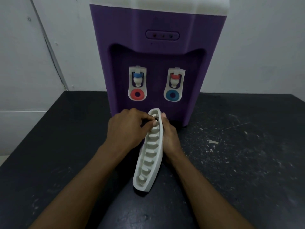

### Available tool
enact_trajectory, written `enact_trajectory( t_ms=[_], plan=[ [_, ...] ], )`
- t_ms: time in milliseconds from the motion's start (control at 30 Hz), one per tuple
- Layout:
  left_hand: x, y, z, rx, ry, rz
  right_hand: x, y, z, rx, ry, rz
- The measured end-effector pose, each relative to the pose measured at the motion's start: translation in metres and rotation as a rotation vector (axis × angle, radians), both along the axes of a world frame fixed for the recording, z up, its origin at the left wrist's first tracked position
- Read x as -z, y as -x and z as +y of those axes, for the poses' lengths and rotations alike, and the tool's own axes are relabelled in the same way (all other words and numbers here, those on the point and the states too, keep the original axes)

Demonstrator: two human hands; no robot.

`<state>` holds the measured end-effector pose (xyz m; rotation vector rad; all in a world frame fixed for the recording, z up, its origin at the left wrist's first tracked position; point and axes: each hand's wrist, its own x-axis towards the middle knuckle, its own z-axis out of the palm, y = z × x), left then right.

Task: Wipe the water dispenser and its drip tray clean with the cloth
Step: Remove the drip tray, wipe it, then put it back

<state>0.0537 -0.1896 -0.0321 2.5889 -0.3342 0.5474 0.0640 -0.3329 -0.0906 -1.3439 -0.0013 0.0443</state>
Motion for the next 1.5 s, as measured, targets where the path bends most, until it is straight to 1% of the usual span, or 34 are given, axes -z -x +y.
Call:
enact_trajectory(
  t_ms=[67, 100, 133, 233, 300, 467, 600, 667, 800, 900, 967, 1033, 1133, 1200, 1367, 1433, 1500],
  plan=[
    [0.001, 0.001, -0.004, -0.006, -0.025, -0.038, 0.001, 0.000, 0.001, -0.012, 0.011, -0.001],
    [0.002, 0.000, -0.003, 0.033, 0.003, -0.017, 0.002, -0.001, 0.001, -0.021, 0.014, 0.001],
    [0.001, -0.002, -0.002, 0.099, 0.078, 0.044, 0.002, -0.001, 0.001, -0.030, 0.015, 0.005],
    [0.001, -0.009, 0.010, 0.333, 0.409, 0.323, 0.002, -0.001, 0.000, -0.035, -0.020, 0.015],
    [0.006, -0.012, 0.017, 0.426, 0.521, 0.411, 0.001, -0.001, 0.000, -0.024, -0.045, 0.025],
    [0.018, -0.014, 0.016, 0.501, 0.648, 0.382, 0.003, -0.004, -0.002, -0.010, -0.080, 0.042],
    [0.020, -0.012, 0.014, 0.492, 0.610, 0.262, 0.005, -0.006, -0.004, 0.002, -0.123, 0.051],
    [0.023, -0.010, 0.012, 0.469, 0.553, 0.181, 0.005, -0.008, -0.005, 0.015, -0.152, 0.058],
    [0.027, -0.009, 0.010, 0.400, 0.457, 0.098, 0.007, -0.011, -0.008, 0.013, -0.167, 0.045],
    [0.023, -0.010, 0.010, 0.356, 0.329, -0.036, 0.008, -0.013, -0.009, 0.021, -0.189, 0.042],
    [0.020, -0.010, 0.011, 0.336, 0.300, -0.107, 0.008, -0.013, -0.008, 0.019, -0.188, 0.035],
    [0.019, -0.011, 0.012, 0.328, 0.322, -0.098, 0.009, -0.013, -0.008, 0.018, -0.177, 0.024],
    [0.017, -0.012, 0.015, 0.342, 0.371, -0.003, 0.011, -0.014, -0.010, 0.022, -0.140, 0.013],
    [0.014, -0.013, 0.017, 0.339, 0.366, 0.047, 0.011, -0.014, -0.010, 0.017, -0.124, 0.012],
    [0.005, -0.007, 0.008, 0.401, 0.229, 0.044, 0.011, -0.013, -0.009, 0.024, -0.132, 0.005],
    [0.005, -0.005, 0.005, 0.385, 0.212, 0.051, 0.011, -0.013, -0.009, 0.033, -0.126, 0.009],
    [0.006, -0.003, 0.002, 0.357, 0.141, 0.057, 0.011, -0.013, -0.008, 0.041, -0.122, 0.016]
  ],
)
